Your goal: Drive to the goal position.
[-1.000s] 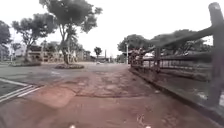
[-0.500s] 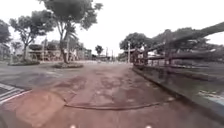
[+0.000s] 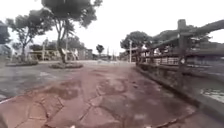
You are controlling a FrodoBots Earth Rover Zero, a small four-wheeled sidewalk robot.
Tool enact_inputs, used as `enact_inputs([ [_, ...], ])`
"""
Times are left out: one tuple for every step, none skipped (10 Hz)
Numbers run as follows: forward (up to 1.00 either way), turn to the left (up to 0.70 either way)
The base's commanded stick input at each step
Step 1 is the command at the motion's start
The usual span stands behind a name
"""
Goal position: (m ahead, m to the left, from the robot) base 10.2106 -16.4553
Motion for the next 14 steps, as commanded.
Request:
enact_inputs([
  [1.0, 0.03],
  [1.0, 0.03],
  [1.0, 0.03],
  [1.0, 0.03],
  [1.0, 0.03],
  [1.0, 0.03],
  [1.0, 0.03],
  [1.0, 0.03],
  [1.0, 0.03],
  [1.0, 0.03],
  [1.0, 0.03],
  [1.0, 0.03],
  [1.0, 0.03],
  [1.0, 0.03],
])
